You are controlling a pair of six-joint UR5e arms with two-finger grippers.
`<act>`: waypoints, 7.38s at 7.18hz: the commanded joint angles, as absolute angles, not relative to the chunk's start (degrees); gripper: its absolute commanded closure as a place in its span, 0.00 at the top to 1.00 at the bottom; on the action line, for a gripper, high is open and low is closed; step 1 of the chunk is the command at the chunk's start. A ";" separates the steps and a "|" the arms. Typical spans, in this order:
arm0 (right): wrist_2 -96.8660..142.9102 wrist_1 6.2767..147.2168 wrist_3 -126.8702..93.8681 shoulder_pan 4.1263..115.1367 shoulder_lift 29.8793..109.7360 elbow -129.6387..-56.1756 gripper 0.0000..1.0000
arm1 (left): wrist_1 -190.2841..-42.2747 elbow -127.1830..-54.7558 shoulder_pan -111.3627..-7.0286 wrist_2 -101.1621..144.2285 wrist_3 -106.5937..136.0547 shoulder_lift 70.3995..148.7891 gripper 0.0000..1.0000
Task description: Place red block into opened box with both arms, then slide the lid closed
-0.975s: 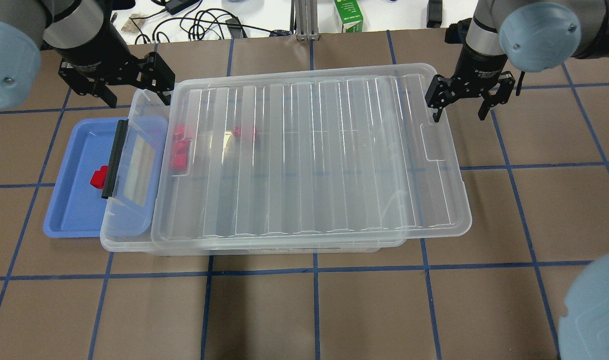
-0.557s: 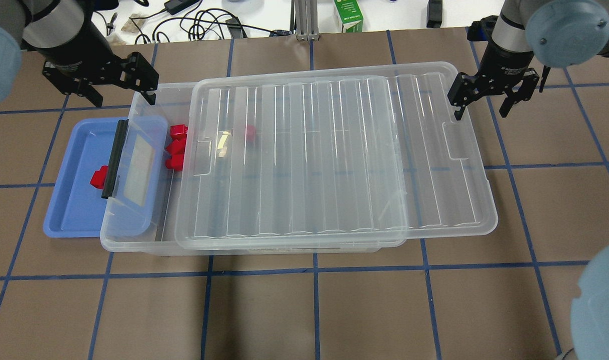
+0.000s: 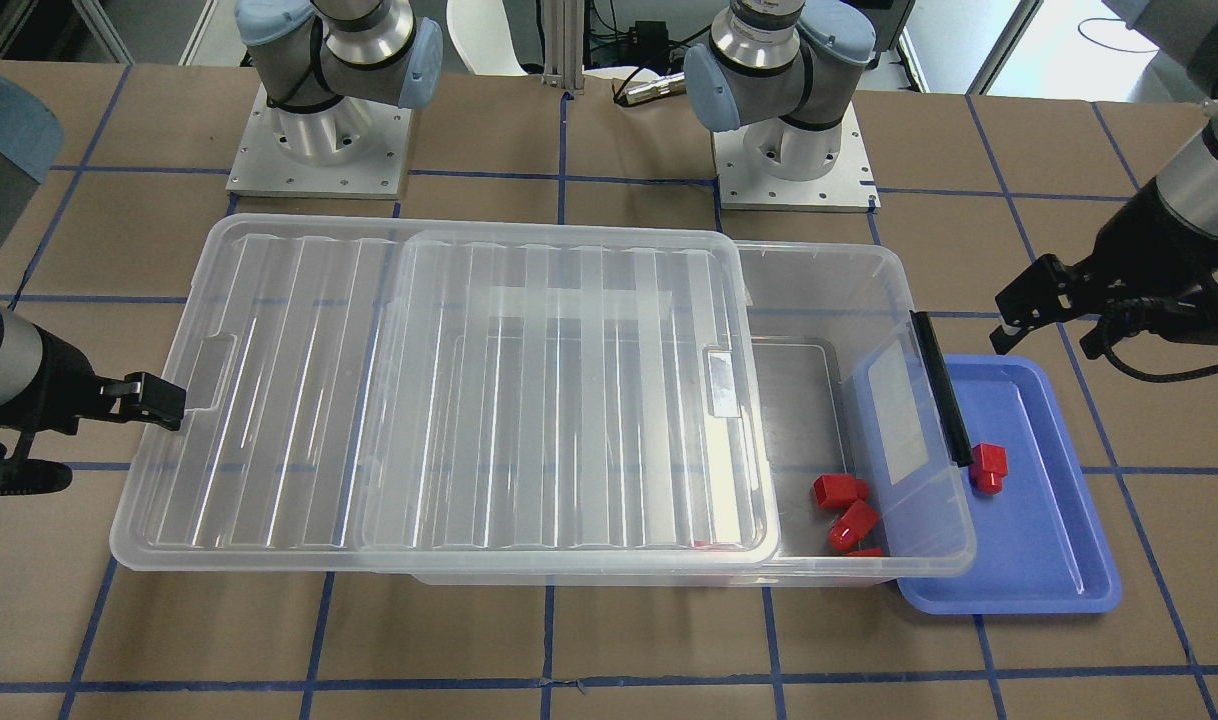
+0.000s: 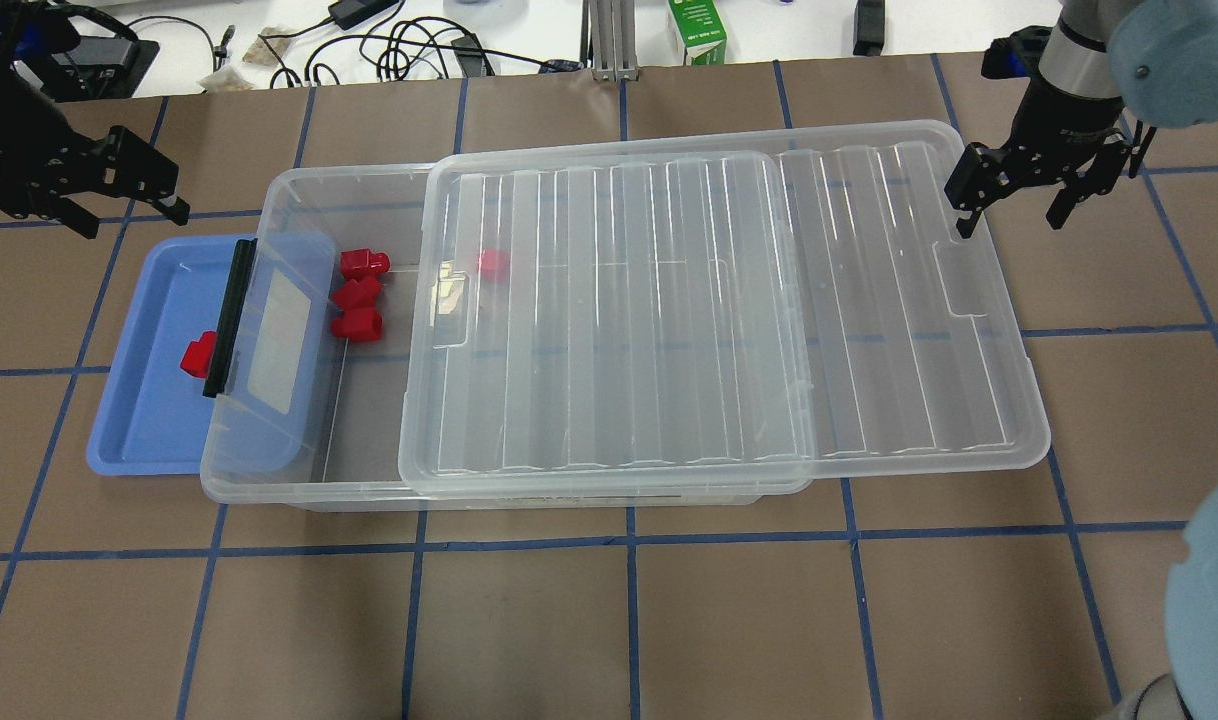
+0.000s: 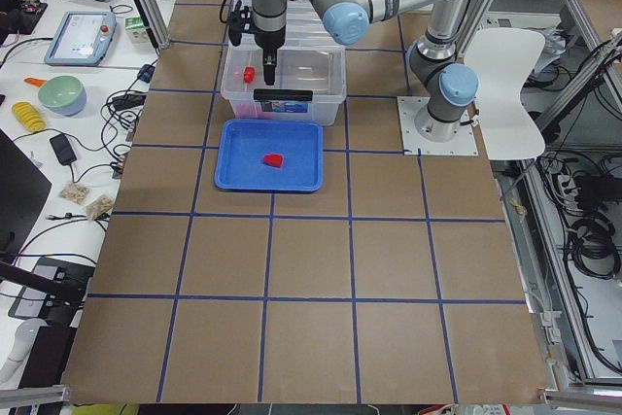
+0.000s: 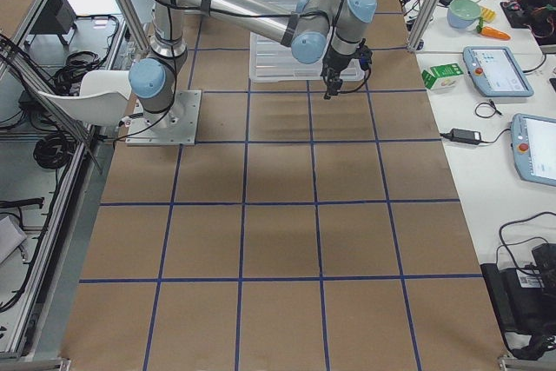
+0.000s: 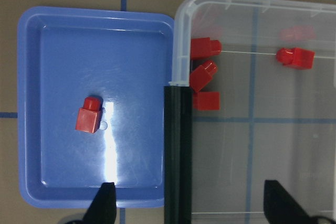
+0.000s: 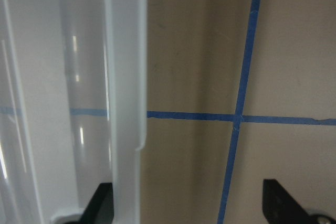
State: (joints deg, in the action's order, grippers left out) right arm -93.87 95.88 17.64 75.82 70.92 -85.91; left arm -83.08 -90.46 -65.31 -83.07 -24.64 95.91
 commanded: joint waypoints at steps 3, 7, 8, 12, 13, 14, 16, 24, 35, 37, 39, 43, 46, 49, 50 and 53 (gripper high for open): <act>-95.62 95.98 19.16 75.24 70.84 -85.78 1.00 | -76.07 -93.06 -57.22 -83.14 -36.56 105.80 1.00; -95.62 95.80 19.42 74.71 70.93 -85.87 1.00 | -64.78 -99.22 -57.13 -83.06 -36.91 112.66 1.00; -95.71 95.71 19.34 74.71 70.93 -85.70 1.00 | -63.82 -99.75 -57.13 -83.14 -37.44 114.07 1.00; -94.75 94.58 18.46 75.41 78.02 -85.08 1.00 | -62.75 -100.89 -57.22 -83.94 -37.35 116.98 0.93; -94.92 92.66 18.28 75.76 80.83 -85.08 1.00 | -62.84 -101.07 -57.13 -83.85 -37.53 117.77 0.78; -95.27 91.33 18.11 75.85 83.64 -85.17 1.00 | -62.41 -100.90 -57.22 -84.02 -37.53 118.38 0.49; -94.84 87.99 18.10 75.94 88.05 -85.86 1.00 | -62.14 -100.20 -57.22 -84.02 -37.88 118.21 0.00; -94.75 83.32 11.07 79.89 94.39 -90.34 1.00 | -84.29 -84.72 -71.49 -85.08 -23.09 99.33 0.00; -89.03 82.44 0.97 87.01 96.94 -92.80 1.00 | -54.23 -113.02 -81.74 -84.55 -12.13 98.08 0.00; -89.47 83.40 1.23 87.01 98.52 -94.48 1.00 | -54.14 -114.60 -81.83 -84.55 -12.39 98.35 0.00; -90.79 83.32 1.23 86.92 98.44 -94.48 1.00 | -54.23 -114.87 -81.83 -84.46 -11.95 99.05 0.20; -90.27 83.23 1.05 86.92 98.61 -94.57 1.00 | -54.14 -115.14 -81.83 -84.46 -11.87 99.76 0.57; -91.31 83.76 1.05 85.71 98.09 -94.57 1.00 | -53.79 -114.00 -81.74 -84.46 -11.78 98.36 0.71; -94.39 83.32 1.23 84.11 97.56 -94.40 1.00 | -76.91 -95.52 -82.00 -84.99 -10.37 96.34 0.84; -94.57 83.23 1.67 83.68 97.56 -94.48 1.00 | -83.87 -90.32 -82.44 -85.08 -10.20 95.11 0.84; -94.22 87.18 5.86 75.45 95.63 -94.30 1.00 | -95.00 -79.31 -88.31 -90.43 -4.24 90.98 1.00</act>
State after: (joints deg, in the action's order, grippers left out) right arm -94.36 86.13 3.21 79.35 96.13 -94.15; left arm -91.72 -83.48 -85.93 -88.64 -6.72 92.51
